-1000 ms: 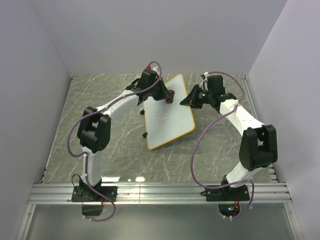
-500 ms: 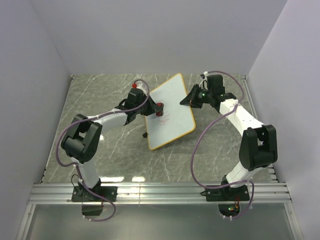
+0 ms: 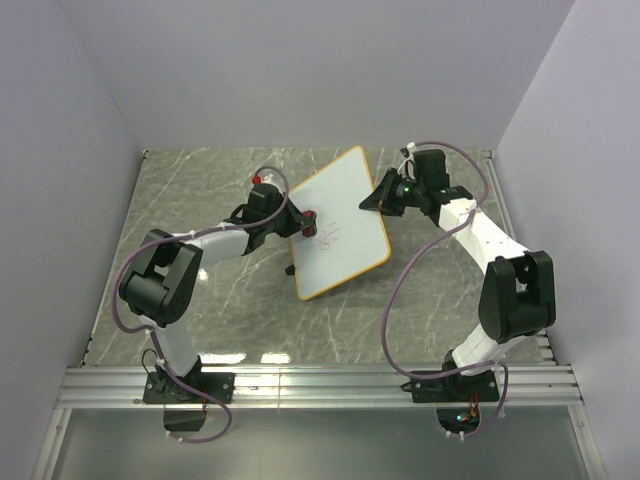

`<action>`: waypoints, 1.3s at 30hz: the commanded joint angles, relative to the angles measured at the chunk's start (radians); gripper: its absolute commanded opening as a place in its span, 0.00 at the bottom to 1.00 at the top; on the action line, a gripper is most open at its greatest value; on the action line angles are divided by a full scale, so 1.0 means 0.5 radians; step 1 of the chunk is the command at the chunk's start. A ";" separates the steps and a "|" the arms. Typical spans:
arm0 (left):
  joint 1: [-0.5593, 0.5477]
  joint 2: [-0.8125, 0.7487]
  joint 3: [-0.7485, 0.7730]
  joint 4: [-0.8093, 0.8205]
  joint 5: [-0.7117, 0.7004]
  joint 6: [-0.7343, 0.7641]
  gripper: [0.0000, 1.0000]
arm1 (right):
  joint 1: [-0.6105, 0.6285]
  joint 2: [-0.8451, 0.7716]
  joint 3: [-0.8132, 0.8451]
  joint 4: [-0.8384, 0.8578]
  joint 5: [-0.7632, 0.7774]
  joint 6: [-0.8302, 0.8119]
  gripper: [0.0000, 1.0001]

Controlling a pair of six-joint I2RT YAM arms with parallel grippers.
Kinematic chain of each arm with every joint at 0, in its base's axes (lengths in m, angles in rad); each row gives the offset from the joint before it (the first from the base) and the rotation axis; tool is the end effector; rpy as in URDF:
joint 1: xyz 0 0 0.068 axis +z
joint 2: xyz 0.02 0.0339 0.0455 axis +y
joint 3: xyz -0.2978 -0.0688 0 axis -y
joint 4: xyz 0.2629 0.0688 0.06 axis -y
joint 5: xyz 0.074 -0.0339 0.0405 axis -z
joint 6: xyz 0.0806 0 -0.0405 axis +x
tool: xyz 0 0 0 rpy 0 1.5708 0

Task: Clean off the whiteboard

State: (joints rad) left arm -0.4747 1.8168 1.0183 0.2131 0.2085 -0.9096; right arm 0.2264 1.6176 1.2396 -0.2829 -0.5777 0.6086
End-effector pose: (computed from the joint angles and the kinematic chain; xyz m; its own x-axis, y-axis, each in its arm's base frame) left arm 0.3894 -0.2189 0.1714 -0.7758 -0.4695 -0.4215 -0.0191 0.6852 -0.7281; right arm 0.3917 0.1354 0.2828 -0.8385 0.2983 -0.4560 -0.1570 0.6691 0.7264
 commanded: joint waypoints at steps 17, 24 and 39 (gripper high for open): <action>-0.516 0.293 0.399 -1.230 0.009 0.276 0.00 | 0.145 -0.078 -0.010 0.056 -0.130 -0.054 0.00; -0.747 0.211 0.712 -1.398 0.098 0.166 0.00 | 0.142 -0.023 0.055 0.020 -0.124 -0.082 0.00; -0.732 -0.216 0.375 -0.814 0.120 0.040 0.00 | 0.115 -0.029 -0.016 0.099 -0.127 -0.036 0.00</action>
State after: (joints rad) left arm -0.7845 1.6981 1.2839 -0.3710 -0.0051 -0.8333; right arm 0.2317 1.6089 1.2366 -0.2783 -0.5751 0.5976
